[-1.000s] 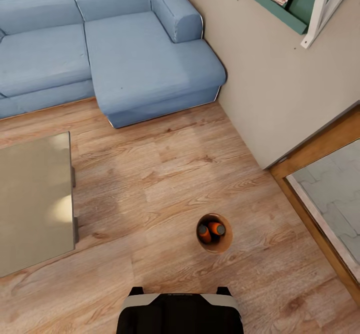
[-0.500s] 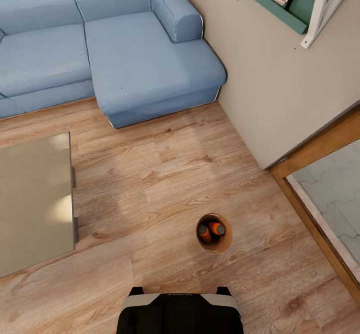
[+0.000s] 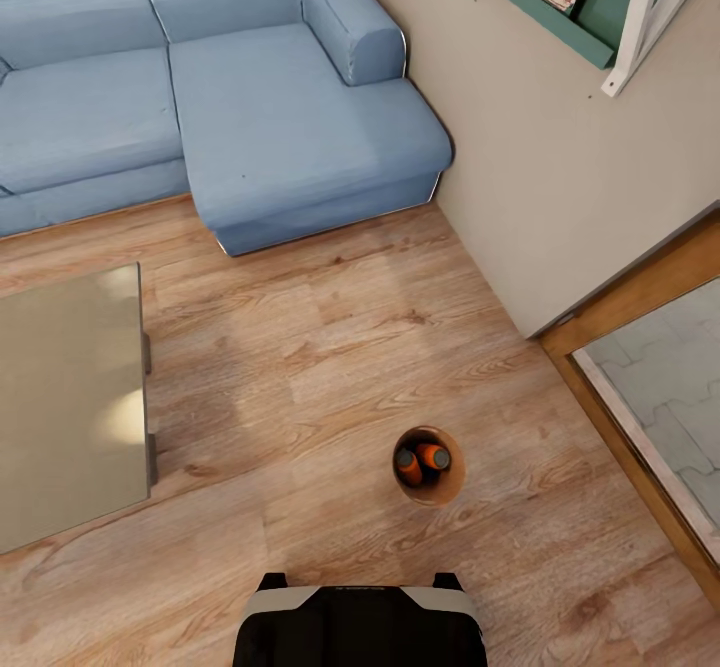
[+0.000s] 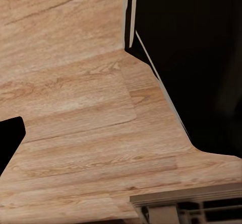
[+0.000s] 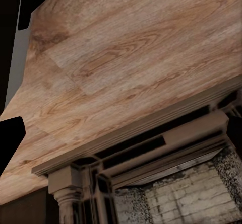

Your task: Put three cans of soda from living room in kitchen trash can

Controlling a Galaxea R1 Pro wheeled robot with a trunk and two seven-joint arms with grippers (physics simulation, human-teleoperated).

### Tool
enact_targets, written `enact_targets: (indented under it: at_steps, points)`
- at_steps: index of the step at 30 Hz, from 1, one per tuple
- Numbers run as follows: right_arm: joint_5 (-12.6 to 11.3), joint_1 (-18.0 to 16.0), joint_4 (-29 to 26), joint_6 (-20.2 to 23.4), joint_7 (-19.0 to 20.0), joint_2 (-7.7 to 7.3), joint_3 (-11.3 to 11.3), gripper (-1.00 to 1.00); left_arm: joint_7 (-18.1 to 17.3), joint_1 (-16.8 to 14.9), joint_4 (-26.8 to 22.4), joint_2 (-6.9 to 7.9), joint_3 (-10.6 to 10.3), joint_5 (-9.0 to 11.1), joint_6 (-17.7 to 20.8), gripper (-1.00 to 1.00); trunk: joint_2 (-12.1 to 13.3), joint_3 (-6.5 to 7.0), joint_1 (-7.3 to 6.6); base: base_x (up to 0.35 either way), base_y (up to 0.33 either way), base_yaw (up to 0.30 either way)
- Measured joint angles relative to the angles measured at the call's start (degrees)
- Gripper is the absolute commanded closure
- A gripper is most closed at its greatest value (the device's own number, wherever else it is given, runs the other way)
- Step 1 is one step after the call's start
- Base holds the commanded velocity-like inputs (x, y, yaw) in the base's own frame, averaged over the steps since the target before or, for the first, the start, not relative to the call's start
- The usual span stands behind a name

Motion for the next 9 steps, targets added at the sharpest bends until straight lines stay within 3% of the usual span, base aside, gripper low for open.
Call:
enact_targets:
  at_steps: [9]
  points:
    - [0.0,0.0,0.0,0.0,0.0,0.00,0.0,-1.00,0.0,0.0,0.0,0.00,0.0,0.0,0.0,-1.00,0.0,0.00,0.00,0.000,0.000,0.000]
